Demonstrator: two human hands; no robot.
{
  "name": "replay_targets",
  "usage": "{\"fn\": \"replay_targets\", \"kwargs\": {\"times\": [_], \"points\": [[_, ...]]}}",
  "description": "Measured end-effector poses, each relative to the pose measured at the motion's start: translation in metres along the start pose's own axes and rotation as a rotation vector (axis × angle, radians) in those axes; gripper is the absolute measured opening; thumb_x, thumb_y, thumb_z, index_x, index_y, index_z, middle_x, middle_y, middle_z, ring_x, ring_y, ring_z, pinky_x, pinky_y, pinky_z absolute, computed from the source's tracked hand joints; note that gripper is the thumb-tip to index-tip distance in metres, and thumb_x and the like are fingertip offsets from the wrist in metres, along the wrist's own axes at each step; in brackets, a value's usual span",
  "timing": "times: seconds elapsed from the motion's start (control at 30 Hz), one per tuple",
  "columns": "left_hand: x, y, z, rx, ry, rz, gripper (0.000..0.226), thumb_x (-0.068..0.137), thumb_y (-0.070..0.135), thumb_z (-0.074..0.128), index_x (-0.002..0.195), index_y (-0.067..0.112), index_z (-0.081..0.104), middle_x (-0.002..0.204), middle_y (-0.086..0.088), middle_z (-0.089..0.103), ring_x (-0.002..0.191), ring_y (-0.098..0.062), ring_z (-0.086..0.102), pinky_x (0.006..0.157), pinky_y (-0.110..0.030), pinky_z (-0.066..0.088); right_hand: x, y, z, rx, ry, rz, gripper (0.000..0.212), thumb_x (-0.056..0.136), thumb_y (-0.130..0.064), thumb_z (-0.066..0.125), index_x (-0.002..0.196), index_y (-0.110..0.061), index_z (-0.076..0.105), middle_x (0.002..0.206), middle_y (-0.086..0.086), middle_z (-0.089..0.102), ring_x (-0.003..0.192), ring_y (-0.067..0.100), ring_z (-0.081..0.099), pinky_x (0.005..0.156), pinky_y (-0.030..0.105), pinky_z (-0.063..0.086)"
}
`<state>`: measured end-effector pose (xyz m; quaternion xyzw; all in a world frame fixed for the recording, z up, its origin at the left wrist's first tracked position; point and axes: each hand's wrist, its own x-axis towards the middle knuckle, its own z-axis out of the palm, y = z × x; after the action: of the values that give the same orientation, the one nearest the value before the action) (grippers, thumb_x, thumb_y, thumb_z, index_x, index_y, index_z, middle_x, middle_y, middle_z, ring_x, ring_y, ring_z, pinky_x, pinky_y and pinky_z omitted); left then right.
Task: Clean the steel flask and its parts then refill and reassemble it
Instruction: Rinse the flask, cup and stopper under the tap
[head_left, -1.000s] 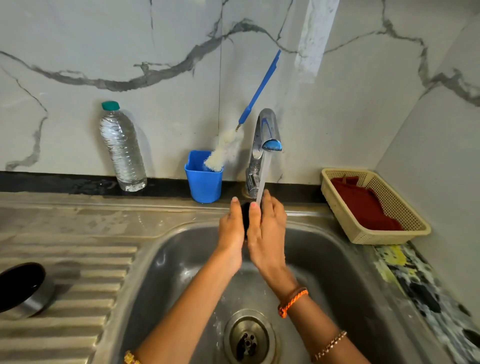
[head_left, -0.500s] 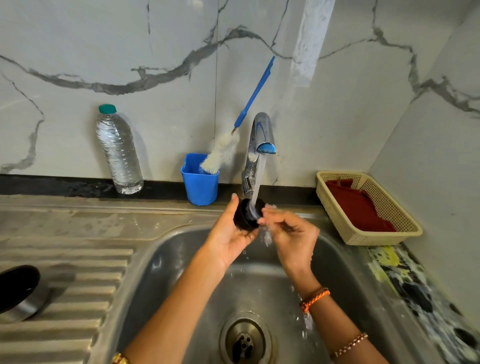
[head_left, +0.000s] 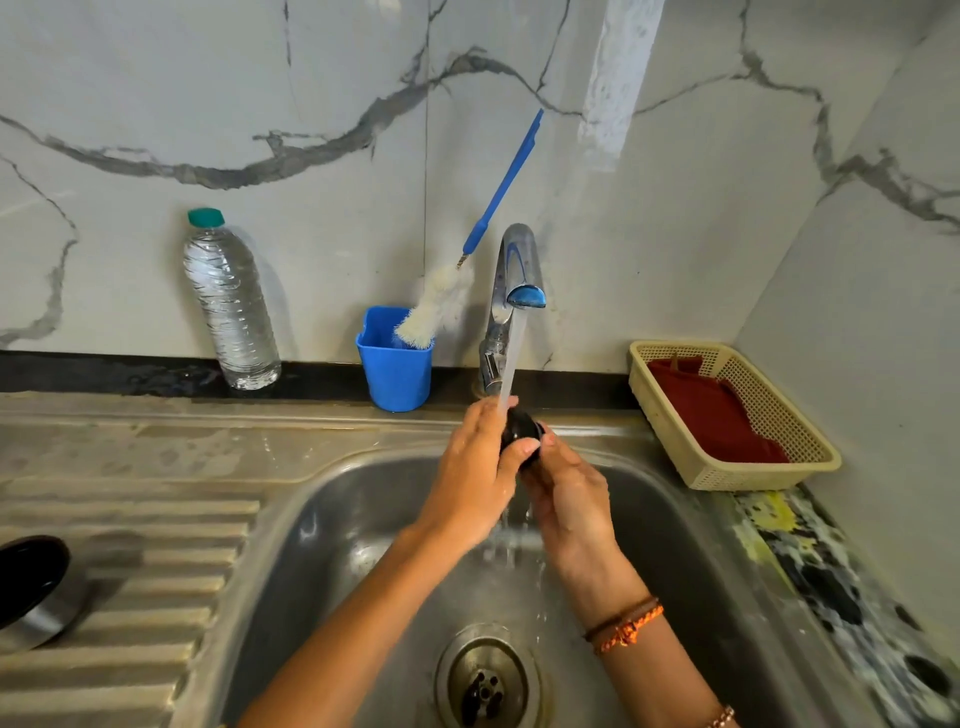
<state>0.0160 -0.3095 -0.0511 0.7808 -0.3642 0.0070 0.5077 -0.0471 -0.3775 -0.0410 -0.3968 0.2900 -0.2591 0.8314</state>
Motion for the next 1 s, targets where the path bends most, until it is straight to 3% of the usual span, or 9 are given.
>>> {"fn": "replay_targets", "kwargs": {"times": [0.2, 0.3, 0.37, 0.47, 0.53, 0.63, 0.73, 0.8, 1.0], "points": [[-0.013, 0.007, 0.0, -0.197, 0.202, -0.253, 0.024, 0.1, 0.027, 0.031, 0.096, 0.013, 0.051, 0.079, 0.002, 0.055, 0.073, -0.012, 0.056, 0.057, -0.007, 0.041, -0.011, 0.021, 0.002, -0.526, 0.193, -0.581, 0.024, 0.078, -0.006, 0.071, 0.102, -0.008, 0.069, 0.091, 0.002, 0.071, 0.078, -0.009, 0.064, 0.076, 0.009, 0.051], [-0.001, 0.011, -0.009, -0.634, 0.155, -0.678, 0.038, 0.1, 0.037, 0.03, 0.082, 0.013, 0.053, 0.066, -0.003, 0.056, 0.056, -0.011, 0.054, 0.043, -0.016, 0.044, -0.008, 0.029, -0.001, -0.746, -0.001, -1.003, 0.037, 0.079, -0.009, 0.069, 0.113, -0.005, 0.055, 0.107, 0.003, 0.062, 0.108, -0.001, 0.053, 0.093, 0.012, 0.044], [0.008, 0.014, -0.021, -0.822, 0.066, -0.891, 0.038, 0.099, 0.039, 0.033, 0.08, 0.012, 0.05, 0.055, -0.003, 0.051, 0.037, -0.01, 0.045, 0.028, -0.014, 0.029, 0.005, 0.028, -0.002, -0.869, -0.18, -1.16, 0.039, 0.083, -0.017, 0.058, 0.119, -0.004, 0.05, 0.117, 0.001, 0.056, 0.118, 0.004, 0.046, 0.1, 0.016, 0.04], [0.021, 0.021, -0.03, -0.784, -0.048, -0.966, 0.036, 0.1, 0.038, 0.03, 0.084, 0.011, 0.047, 0.06, -0.006, 0.049, 0.029, -0.007, 0.036, 0.025, -0.012, 0.021, 0.014, 0.012, 0.01, -0.846, -0.258, -0.903, 0.045, 0.091, -0.037, 0.04, 0.128, -0.014, 0.053, 0.124, -0.002, 0.058, 0.117, 0.006, 0.052, 0.096, 0.021, 0.045], [0.028, 0.027, -0.027, -0.663, 0.002, -0.86, 0.039, 0.101, 0.038, 0.027, 0.084, 0.011, 0.049, 0.065, -0.007, 0.051, 0.039, -0.011, 0.046, 0.03, -0.016, 0.033, 0.016, 0.003, 0.021, -0.796, -0.263, -0.703, 0.035, 0.098, -0.035, 0.033, 0.121, -0.024, 0.056, 0.106, -0.002, 0.066, 0.098, 0.003, 0.06, 0.084, 0.016, 0.048], [0.032, 0.027, -0.014, -0.065, 0.086, -0.441, 0.047, 0.101, 0.038, 0.024, 0.079, 0.009, 0.053, 0.068, -0.006, 0.056, 0.061, -0.018, 0.057, 0.056, -0.026, 0.049, 0.029, -0.002, 0.033, -0.426, -0.086, -0.271, 0.033, 0.1, -0.026, 0.035, 0.111, -0.011, 0.063, 0.089, 0.003, 0.064, 0.084, 0.012, 0.059, 0.075, 0.023, 0.047], [0.029, 0.025, -0.006, 0.535, -0.036, -0.043, 0.045, 0.1, 0.041, 0.027, 0.116, 0.005, 0.049, 0.102, -0.012, 0.054, 0.081, -0.021, 0.057, 0.068, -0.029, 0.048, 0.03, -0.004, 0.028, 0.021, -0.012, 0.321, 0.04, 0.098, -0.041, 0.036, 0.1, -0.011, 0.063, 0.083, 0.009, 0.066, 0.082, 0.021, 0.06, 0.068, 0.032, 0.049], [0.027, 0.018, -0.006, 0.826, -0.189, 0.156, 0.051, 0.099, 0.042, 0.028, 0.135, 0.006, 0.035, 0.126, -0.017, 0.042, 0.104, -0.03, 0.053, 0.08, -0.035, 0.049, 0.022, -0.002, 0.022, 0.092, -0.057, 0.468, 0.037, 0.097, -0.039, 0.037, 0.094, -0.011, 0.062, 0.075, 0.01, 0.069, 0.081, 0.022, 0.059, 0.065, 0.033, 0.05], [0.008, 0.009, -0.022, 0.439, -0.163, 0.096, 0.043, 0.098, 0.031, 0.039, 0.138, 0.019, 0.033, 0.139, -0.006, 0.033, 0.116, -0.024, 0.038, 0.093, -0.032, 0.04, 0.006, -0.018, 0.016, -0.13, -0.07, 0.346, 0.039, 0.101, -0.028, 0.034, 0.116, 0.0, 0.057, 0.087, 0.012, 0.062, 0.075, 0.019, 0.057, 0.068, 0.028, 0.048]]}}
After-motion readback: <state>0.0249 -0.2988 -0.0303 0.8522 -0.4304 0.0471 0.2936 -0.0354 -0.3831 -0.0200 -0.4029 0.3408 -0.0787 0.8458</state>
